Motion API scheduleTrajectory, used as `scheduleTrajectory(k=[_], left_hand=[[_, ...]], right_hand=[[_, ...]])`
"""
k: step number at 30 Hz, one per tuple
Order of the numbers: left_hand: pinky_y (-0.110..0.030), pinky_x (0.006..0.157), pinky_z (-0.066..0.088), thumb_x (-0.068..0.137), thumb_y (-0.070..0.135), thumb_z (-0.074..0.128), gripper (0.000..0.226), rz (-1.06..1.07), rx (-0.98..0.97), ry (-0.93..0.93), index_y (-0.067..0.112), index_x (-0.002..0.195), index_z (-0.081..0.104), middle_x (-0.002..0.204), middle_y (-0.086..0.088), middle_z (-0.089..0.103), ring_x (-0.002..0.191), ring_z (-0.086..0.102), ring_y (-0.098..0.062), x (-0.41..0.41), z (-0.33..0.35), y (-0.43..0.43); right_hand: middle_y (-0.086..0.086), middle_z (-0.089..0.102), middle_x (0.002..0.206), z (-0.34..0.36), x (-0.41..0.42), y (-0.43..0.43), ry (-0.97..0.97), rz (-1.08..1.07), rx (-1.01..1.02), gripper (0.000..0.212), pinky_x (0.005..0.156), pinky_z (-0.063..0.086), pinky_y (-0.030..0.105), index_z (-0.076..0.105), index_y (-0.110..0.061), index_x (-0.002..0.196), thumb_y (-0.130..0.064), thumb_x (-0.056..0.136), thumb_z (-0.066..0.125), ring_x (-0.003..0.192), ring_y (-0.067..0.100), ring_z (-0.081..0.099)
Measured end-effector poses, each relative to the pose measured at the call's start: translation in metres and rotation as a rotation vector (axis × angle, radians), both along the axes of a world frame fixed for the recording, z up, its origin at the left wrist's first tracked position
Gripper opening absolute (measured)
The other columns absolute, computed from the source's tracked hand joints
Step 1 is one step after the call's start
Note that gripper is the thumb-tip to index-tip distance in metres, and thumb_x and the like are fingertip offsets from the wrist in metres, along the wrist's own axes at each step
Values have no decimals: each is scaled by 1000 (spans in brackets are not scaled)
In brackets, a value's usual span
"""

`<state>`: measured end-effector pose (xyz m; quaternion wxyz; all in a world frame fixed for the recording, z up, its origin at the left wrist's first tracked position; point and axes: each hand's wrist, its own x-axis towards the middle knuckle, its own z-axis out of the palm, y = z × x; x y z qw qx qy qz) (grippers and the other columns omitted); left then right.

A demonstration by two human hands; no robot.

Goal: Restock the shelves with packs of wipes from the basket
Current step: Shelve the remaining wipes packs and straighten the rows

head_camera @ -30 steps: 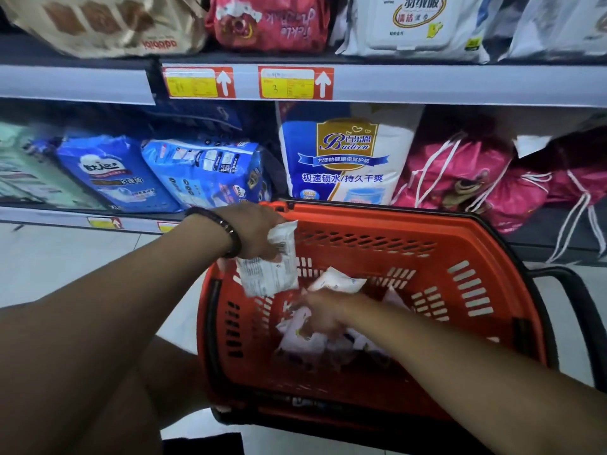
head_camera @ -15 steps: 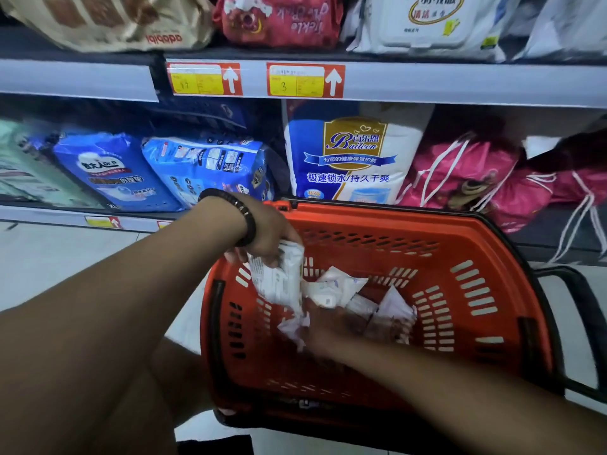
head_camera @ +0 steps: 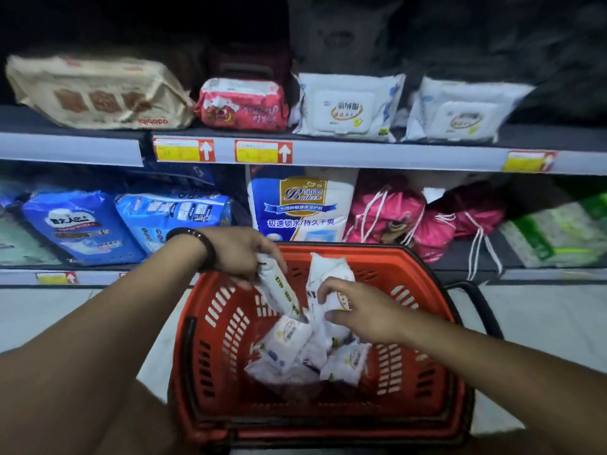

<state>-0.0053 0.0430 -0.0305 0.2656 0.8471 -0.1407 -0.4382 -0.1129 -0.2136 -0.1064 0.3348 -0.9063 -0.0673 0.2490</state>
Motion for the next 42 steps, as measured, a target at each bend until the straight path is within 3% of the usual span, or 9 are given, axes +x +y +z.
scheduleTrajectory(k=[5, 8, 12, 18, 23, 26, 30, 36, 42], left_hand=[[-28, 69, 58, 70, 23, 78, 40, 283, -470, 170, 4, 104, 75, 91, -10, 76, 79, 70, -18, -8, 7, -23], [-29, 74, 47, 84, 66, 75, 52, 311, -384, -192, 15, 84, 79, 76, 12, 69, 73, 61, -7, -13, 3, -35], [-19, 60, 50, 82, 26, 89, 30, 339, -508, -419, 21, 102, 67, 102, 8, 72, 64, 63, 3, -15, 3, -48], [-44, 86, 65, 62, -1, 98, 115, 627, -758, -192, 33, 156, 41, 124, -9, 75, 106, 77, -29, -13, -3, -64], [-37, 65, 66, 79, -26, 72, 76, 812, -839, 134, 7, 145, 57, 107, -19, 80, 81, 80, -28, -20, 5, -79], [-42, 70, 67, 84, -27, 63, 57, 803, -890, 257, 4, 131, 68, 105, -20, 80, 80, 79, -29, -26, 11, -87], [-44, 84, 62, 85, -24, 52, 54, 787, -994, 313, 5, 128, 67, 110, -20, 78, 87, 77, -33, -30, 17, -96], [-62, 85, 59, 57, 30, 100, 101, 633, -1113, 352, 22, 145, 51, 128, -17, 72, 110, 71, -41, -27, 15, -87], [-68, 95, 56, 94, 15, 73, 48, 856, -1173, 139, 20, 139, 57, 129, -21, 72, 115, 71, -46, -29, 14, -103]], right_hand=[[-3, 72, 104, 39, 0, -27, -180, -181, 151, 12, 74, 57, 40, 61, -34, 96, -27, 97, 72, 75, 14, 63], [-23, 69, 105, 52, 6, -36, -263, -181, 191, 14, 98, 51, 37, 64, -29, 95, -18, 97, 73, 102, 5, 65], [-21, 72, 108, 61, 9, -50, -288, -217, 245, 20, 95, 54, 34, 74, -26, 99, -6, 95, 73, 98, 5, 70], [-28, 68, 66, 65, 17, -53, -242, -465, 412, 32, 66, 52, 29, 82, -17, 111, 6, 99, 63, 59, 3, 54], [-12, 78, 84, 76, 28, -51, -518, -523, 384, 40, 71, 55, 30, 83, -29, 83, 10, 87, 72, 70, -1, 65], [-10, 71, 90, 83, 33, -45, -699, -525, 298, 38, 82, 55, 33, 72, -32, 76, 6, 80, 78, 83, 3, 65], [-20, 70, 122, 94, 33, -34, -751, -476, 280, 57, 102, 49, 23, 59, -35, 127, 1, 86, 75, 116, -1, 65], [-30, 54, 150, 102, 36, -33, -656, -341, 315, 72, 114, 43, 34, 40, -38, 153, 4, 98, 59, 126, -12, 55], [-17, 43, 160, 100, 30, -26, -637, -258, 268, 74, 123, 39, 37, 40, -35, 158, 4, 97, 58, 148, -5, 38]])
